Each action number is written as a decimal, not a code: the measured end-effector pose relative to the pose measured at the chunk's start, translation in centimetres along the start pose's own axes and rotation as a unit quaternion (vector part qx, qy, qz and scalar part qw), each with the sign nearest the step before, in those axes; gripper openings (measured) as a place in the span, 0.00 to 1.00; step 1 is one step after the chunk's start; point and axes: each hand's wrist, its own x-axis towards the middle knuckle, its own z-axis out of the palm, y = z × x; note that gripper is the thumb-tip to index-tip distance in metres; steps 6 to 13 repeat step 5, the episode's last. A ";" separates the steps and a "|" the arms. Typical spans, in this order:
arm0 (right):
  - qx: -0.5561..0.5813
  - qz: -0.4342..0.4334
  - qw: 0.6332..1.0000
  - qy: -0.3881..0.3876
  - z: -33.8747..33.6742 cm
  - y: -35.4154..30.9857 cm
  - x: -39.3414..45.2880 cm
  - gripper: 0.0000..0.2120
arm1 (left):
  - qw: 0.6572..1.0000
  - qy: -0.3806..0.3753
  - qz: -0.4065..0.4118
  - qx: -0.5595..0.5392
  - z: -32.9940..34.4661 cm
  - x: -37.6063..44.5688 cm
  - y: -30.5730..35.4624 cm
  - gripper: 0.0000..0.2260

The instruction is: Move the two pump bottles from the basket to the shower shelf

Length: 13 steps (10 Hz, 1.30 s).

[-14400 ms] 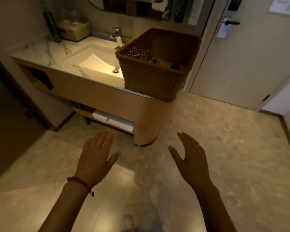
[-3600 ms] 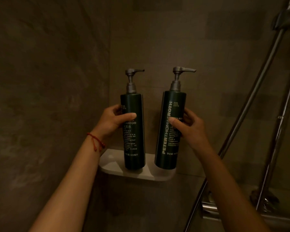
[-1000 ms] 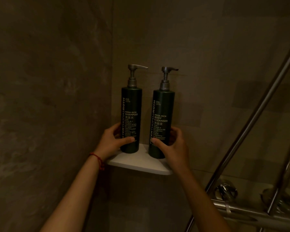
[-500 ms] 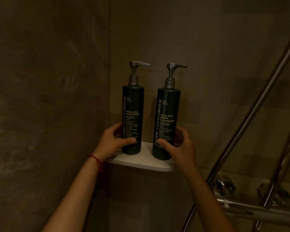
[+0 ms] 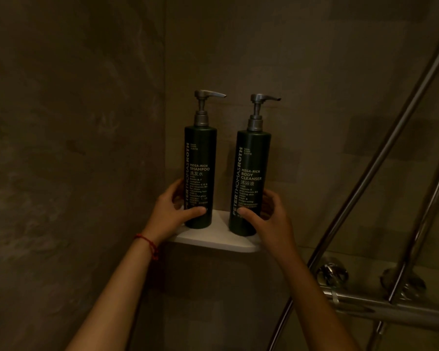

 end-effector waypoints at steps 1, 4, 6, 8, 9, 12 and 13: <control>0.003 0.013 1.000 0.007 -0.2 -0.4 -0.9 0.25 | 0.997 0.065 0.024 0.040 0.2 -1.3 -0.1 0.34; -0.112 0.052 0.991 0.042 -1.5 -1.6 -5.6 0.32 | 0.968 0.146 0.142 0.147 2.0 -5.8 1.1 0.21; -0.215 0.039 0.974 0.056 -2.8 -1.9 -7.5 0.27 | 0.956 0.139 0.168 0.195 2.9 -7.8 1.4 0.20; -0.215 0.039 0.974 0.056 -2.8 -1.9 -7.5 0.27 | 0.956 0.139 0.168 0.195 2.9 -7.8 1.4 0.20; -0.215 0.039 0.974 0.056 -2.8 -1.9 -7.5 0.27 | 0.956 0.139 0.168 0.195 2.9 -7.8 1.4 0.20; -0.215 0.039 0.974 0.056 -2.8 -1.9 -7.5 0.27 | 0.956 0.139 0.168 0.195 2.9 -7.8 1.4 0.20; -0.215 0.039 0.974 0.056 -2.8 -1.9 -7.5 0.27 | 0.956 0.139 0.168 0.195 2.9 -7.8 1.4 0.20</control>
